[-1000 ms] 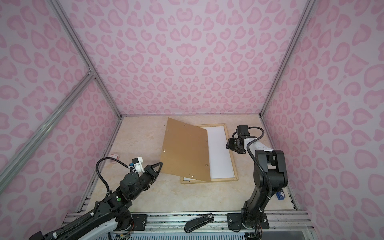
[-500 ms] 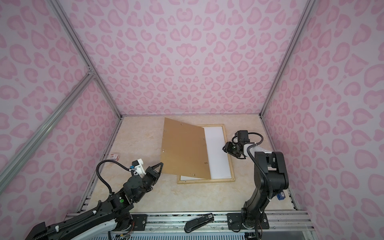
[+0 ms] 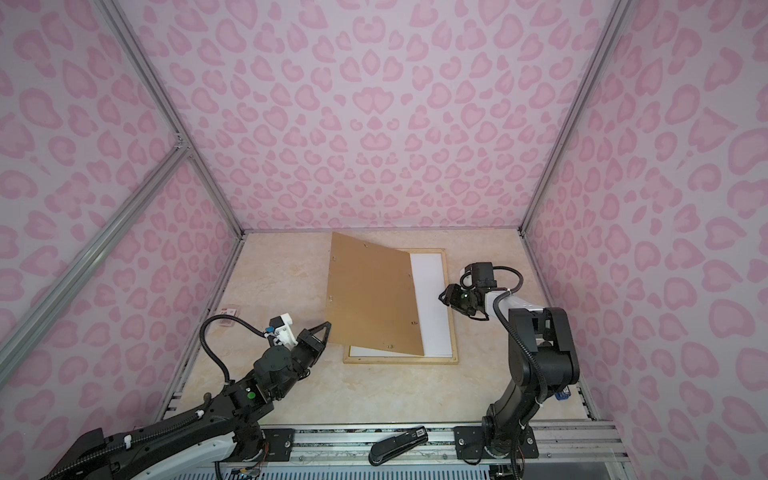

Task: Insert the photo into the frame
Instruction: 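Lower the cardboard flat onto the frame with the left gripper, right gripper hovering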

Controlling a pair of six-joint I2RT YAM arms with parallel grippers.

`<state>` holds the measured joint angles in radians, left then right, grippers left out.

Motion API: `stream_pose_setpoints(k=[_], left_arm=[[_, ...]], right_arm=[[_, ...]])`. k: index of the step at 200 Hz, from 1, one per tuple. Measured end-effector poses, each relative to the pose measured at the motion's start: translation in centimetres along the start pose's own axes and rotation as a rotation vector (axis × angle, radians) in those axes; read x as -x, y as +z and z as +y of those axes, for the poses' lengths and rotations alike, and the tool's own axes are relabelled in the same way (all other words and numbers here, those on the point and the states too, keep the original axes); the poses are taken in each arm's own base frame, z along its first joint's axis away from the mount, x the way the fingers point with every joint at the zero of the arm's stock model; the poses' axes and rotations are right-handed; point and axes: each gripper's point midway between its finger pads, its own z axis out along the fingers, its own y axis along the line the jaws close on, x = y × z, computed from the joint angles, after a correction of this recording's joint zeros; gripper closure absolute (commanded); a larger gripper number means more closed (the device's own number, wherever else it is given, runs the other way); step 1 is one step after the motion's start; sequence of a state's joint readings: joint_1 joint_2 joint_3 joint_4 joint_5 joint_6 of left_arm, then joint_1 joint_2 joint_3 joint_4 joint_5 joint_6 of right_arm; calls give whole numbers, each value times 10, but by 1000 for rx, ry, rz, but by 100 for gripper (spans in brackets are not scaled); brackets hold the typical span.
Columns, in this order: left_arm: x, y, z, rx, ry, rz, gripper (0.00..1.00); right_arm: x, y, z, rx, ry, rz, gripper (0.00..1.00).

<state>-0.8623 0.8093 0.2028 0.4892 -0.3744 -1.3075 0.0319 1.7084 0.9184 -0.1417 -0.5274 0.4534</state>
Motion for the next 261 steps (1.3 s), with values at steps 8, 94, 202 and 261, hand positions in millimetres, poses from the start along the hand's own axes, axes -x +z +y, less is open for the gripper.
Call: stream_pose_setpoints(k=[8, 94, 202, 261], left_arm=[[0, 1, -2, -3, -1, 1, 96], [-13, 12, 3, 12, 1, 47, 96], [-46, 37, -9, -2, 16, 147, 96], [-62, 45, -13, -11, 20, 173, 96]], right_arm=[[0, 1, 1, 2, -1, 2, 45], [9, 15, 5, 13, 6, 8, 45], [7, 16, 11, 35, 12, 16, 45], [9, 16, 10, 33, 10, 7, 45]])
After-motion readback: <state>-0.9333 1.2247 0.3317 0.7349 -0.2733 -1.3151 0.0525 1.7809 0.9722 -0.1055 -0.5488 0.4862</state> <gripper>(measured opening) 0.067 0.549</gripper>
